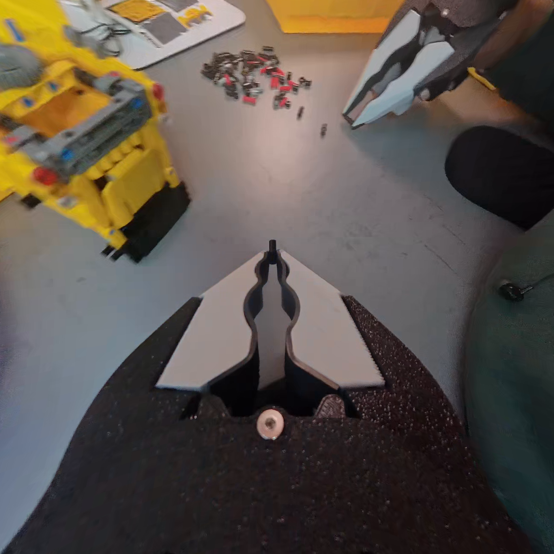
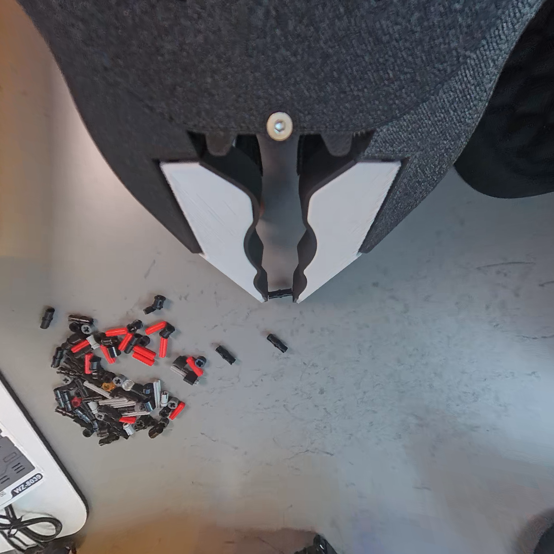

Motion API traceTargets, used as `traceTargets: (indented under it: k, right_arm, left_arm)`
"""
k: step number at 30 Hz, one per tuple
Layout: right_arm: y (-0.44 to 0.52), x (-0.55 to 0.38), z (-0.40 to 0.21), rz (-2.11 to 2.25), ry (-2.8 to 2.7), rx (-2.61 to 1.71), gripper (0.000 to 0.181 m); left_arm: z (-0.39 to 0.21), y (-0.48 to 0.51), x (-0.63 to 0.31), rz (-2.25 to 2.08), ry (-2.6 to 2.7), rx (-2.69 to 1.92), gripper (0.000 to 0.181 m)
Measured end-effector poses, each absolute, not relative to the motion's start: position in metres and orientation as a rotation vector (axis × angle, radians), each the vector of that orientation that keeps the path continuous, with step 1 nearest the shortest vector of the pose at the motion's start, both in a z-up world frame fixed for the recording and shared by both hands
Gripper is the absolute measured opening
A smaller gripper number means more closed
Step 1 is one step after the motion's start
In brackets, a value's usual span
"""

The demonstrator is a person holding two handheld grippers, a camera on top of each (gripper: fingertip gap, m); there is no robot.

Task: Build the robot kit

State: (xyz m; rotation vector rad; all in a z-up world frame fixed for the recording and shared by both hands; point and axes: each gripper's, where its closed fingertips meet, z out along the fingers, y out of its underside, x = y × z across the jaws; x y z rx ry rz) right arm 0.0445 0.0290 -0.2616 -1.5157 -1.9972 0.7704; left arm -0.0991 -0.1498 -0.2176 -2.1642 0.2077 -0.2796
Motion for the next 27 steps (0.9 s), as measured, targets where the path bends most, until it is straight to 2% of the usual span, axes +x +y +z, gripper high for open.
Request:
traceTargets:
  k: [4, 10, 14, 16, 20, 22, 27]
  right_arm:
    - [0.031, 0.032, -0.263, 0.728, -2.001, -1.49, 0.016]
    - [0.04, 0.021, -0.264, 0.729, -2.028, -1.502, 0.017]
    - [0.041, 0.02, -0.265, 0.737, -2.05, -1.479, 0.02]
    - [0.043, 0.02, -0.263, 0.777, -2.055, -1.479, 0.027]
    - [0.049, 0.013, -0.259, 0.901, -2.024, -1.546, 0.037]
    - [0.051, 0.005, -0.259, 0.921, -2.02, -1.56, 0.035]
    - [0.058, -0.005, -0.265, 0.833, -2.079, -1.577, 0.015]
  left_arm:
    - [-0.237, -0.084, -0.028, -0.299, 0.574, -2.207, 0.004]
    - [-0.253, -0.007, 0.005, -0.3, 0.817, -2.242, 0.004]
    - [-0.265, 0.007, 0.012, -0.341, 0.84, -2.244, 0.004]
    - [-0.267, 0.007, 0.01, -0.349, 0.825, -2.23, 0.005]
    - [-0.265, 0.001, 0.007, -0.387, 0.835, -2.205, 0.018]
    - [-0.263, -0.001, 0.002, -0.395, 0.825, -2.201, 0.019]
    - [-0.265, -0.003, -0.004, -0.427, 0.793, -2.212, 0.019]
